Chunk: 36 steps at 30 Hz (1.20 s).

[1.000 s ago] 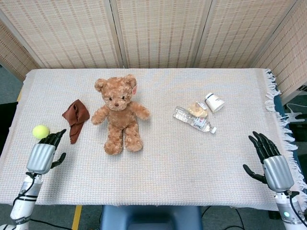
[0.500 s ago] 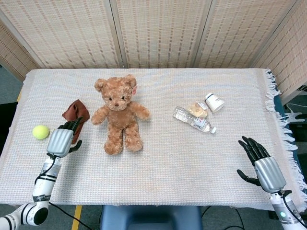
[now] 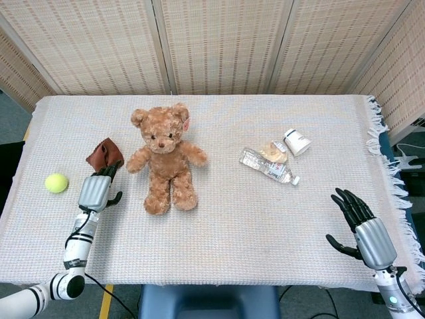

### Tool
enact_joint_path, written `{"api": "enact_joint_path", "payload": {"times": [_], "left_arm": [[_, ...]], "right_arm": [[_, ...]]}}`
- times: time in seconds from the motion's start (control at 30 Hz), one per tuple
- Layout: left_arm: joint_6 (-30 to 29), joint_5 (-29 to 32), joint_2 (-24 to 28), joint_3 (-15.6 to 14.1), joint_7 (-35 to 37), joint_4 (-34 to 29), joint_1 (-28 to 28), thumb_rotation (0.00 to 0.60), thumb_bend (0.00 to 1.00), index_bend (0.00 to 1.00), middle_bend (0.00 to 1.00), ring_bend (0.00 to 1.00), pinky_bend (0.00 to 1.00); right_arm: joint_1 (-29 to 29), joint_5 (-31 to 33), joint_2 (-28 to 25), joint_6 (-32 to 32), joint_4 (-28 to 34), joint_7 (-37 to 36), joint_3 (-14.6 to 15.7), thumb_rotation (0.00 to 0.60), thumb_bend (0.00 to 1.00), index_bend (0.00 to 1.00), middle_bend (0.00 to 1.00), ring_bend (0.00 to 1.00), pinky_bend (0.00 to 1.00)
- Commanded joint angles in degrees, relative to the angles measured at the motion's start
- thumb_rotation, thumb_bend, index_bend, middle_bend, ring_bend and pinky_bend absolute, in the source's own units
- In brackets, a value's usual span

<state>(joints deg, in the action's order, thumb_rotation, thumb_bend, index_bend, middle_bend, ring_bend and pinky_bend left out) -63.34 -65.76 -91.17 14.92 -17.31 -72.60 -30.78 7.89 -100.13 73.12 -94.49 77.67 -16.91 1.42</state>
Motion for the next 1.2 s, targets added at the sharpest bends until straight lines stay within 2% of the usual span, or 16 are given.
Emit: {"api": "enact_joint_path", "payload": {"times": [0.03,0.27,0.57,0.8,1.2], "left_arm": [[-1.0,0.6,-0.9,0.8,0.1,0.4,-0.4,0.600,0.33,0.06,0.19,0.21,0.37],[-1.8,2.5,-1.5,2.4,-1.3,-2.0,-1.8,0.600,0.33,0.10,0.21,0.22,0.37],[-2.6,5.4,-4.4,4.5,-3.3,-1.1,-4.1,0.600,0.33,0.17,0.27,0.26,0.38],[-2.0,8.8,-6.5,5.3,-6.4,-0.6,-6.0,0.600,0.33,0.17,0.27,0.26,0.39],[-2.0,12.4,-7.0,6.1,-10.6,-2.8,-8.4,0.600,0.33,0.18,0.29,0.27,0.39]], "right_arm": [[0.1,0.0,-0.1,0.3,0.2,0.1,0.1,0.600,0.13,0.00,0.00,0.00,0.13],[0.1,0.0,-0.1,0.6,0.4,0.4,0.1,0.600,0.13,0.00,0.00,0.00,0.13],[0.0,0.1,-0.2,0.3,0.4,-0.1,-0.1,0.600,0.13,0.00,0.00,0.00,0.13],[0.0,0.4,-0.3,0.5,0.6,-0.4,-0.2,0.600,0.13,0.00,0.00,0.00,0.13],[-0.2,0.5,-0.5,-0.2,0.9,-1.5,-0.6,0.600,0.13,0.00,0.00,0.00,0.13]]}}
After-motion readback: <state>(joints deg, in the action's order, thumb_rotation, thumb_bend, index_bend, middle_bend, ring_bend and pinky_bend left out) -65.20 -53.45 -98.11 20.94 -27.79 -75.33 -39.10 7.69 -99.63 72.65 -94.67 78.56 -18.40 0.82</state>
